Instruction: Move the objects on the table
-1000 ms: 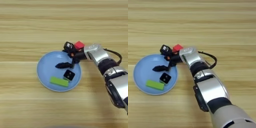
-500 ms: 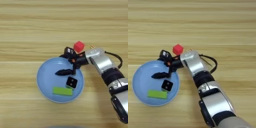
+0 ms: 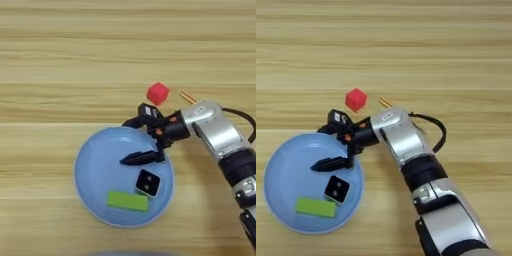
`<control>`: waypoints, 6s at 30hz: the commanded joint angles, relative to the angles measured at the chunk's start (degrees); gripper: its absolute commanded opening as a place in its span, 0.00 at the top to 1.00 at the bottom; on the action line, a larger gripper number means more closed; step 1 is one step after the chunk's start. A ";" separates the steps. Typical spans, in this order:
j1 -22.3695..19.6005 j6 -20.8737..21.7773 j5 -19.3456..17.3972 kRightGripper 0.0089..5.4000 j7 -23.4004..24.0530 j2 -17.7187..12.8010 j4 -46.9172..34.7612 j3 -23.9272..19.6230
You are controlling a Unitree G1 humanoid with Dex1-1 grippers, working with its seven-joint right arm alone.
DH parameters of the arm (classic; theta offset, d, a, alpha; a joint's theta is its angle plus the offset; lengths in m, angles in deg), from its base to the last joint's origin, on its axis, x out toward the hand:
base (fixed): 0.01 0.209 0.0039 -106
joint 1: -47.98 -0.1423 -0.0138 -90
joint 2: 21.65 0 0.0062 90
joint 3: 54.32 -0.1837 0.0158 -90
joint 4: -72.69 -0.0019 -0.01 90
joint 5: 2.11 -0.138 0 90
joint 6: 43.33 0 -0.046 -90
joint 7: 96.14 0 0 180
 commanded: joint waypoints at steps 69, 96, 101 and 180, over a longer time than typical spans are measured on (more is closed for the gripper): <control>-2.48 16.01 2.90 0.01 13.26 -10.56 3.32 -4.62; -9.68 22.07 4.04 0.01 14.18 -17.41 11.92 -8.42; -10.05 22.80 4.56 0.01 14.34 -17.92 13.96 -8.53; 2.81 18.82 -5.78 0.01 -4.97 -17.73 -10.27 -2.82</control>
